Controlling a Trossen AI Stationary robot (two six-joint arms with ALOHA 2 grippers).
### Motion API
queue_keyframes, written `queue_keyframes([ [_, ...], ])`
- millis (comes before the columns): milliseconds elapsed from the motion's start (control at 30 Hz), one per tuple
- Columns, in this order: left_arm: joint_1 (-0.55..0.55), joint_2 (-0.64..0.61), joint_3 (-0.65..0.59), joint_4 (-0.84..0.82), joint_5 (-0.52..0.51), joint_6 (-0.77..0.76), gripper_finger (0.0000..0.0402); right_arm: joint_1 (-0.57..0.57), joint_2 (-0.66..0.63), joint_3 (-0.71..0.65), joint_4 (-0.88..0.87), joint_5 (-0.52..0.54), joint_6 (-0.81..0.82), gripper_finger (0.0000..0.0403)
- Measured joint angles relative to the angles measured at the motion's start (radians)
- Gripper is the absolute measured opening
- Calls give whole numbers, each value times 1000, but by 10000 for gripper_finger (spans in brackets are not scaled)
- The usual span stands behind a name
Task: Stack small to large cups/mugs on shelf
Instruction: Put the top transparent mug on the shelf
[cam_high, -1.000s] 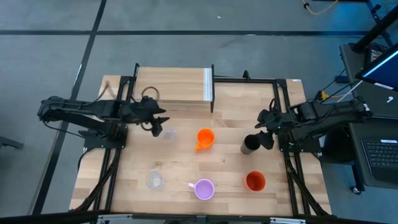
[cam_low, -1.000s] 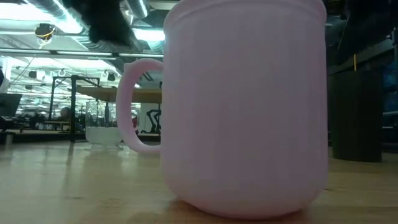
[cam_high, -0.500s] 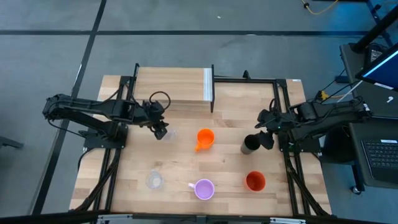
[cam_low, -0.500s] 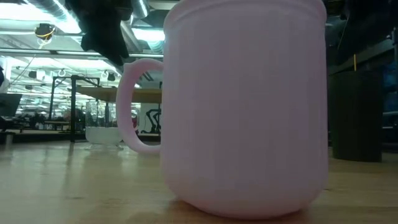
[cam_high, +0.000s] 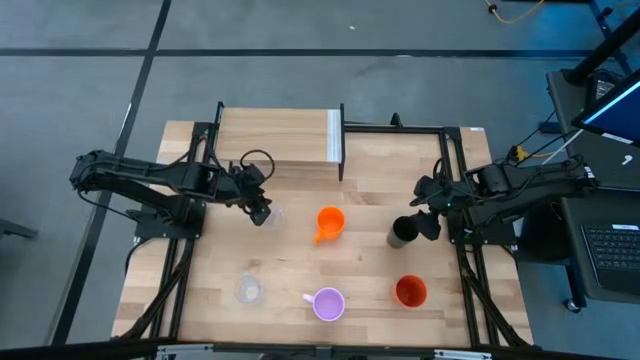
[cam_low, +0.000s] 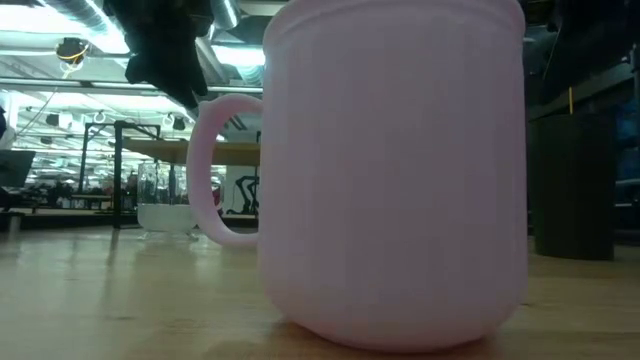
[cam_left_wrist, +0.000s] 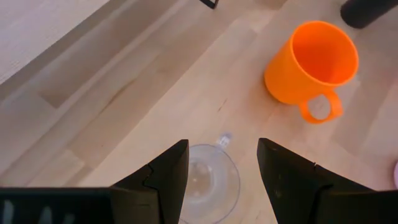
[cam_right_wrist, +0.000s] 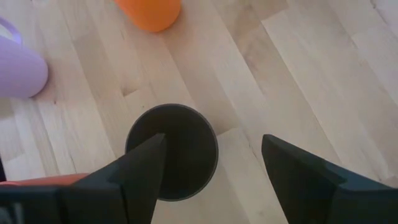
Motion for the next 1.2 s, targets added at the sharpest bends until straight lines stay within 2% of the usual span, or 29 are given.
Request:
queue_keyframes([
  [433,-22,115,0,-9,-29,-159,185,0,0,-1,0,0,-2,266],
  [600,-21,154,0,-103,-36,-216,184,0,0,-1,0,0,-22,266],
  [767,-4,163,0,-200,13,-283,184,0,0,-1,0,0,-22,266],
  [1200,15,165,0,-220,52,-296,185,0,0,-1,0,4,-21,266],
])
